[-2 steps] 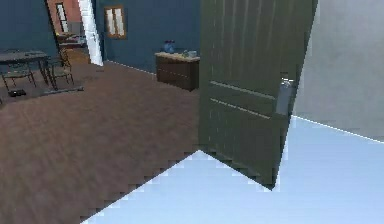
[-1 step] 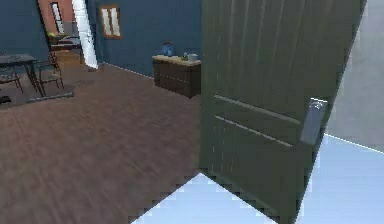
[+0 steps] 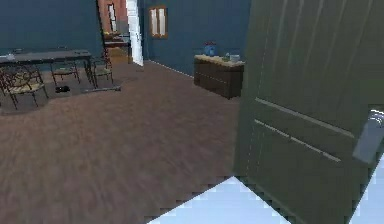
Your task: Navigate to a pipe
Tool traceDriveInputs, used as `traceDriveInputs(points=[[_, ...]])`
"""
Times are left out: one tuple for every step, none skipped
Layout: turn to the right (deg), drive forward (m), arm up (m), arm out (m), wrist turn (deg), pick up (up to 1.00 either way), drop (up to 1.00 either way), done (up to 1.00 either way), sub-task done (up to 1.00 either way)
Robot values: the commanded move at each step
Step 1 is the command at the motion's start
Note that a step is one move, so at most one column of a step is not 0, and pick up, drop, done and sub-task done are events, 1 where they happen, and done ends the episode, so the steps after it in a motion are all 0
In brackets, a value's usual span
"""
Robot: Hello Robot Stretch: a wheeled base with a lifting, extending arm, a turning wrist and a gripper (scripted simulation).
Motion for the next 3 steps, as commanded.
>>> traceDriveInputs(points=[[-3.0,0.00,0.00,0.00,0.0,0.00,0.00,0.00,0.00],[45.0,0.00,0.00,0.00,0.0,0.00,0.00,0.00,0.00],[45.0,0.00,0.00,0.00,0.0,0.00,0.00,0.00,0.00]])
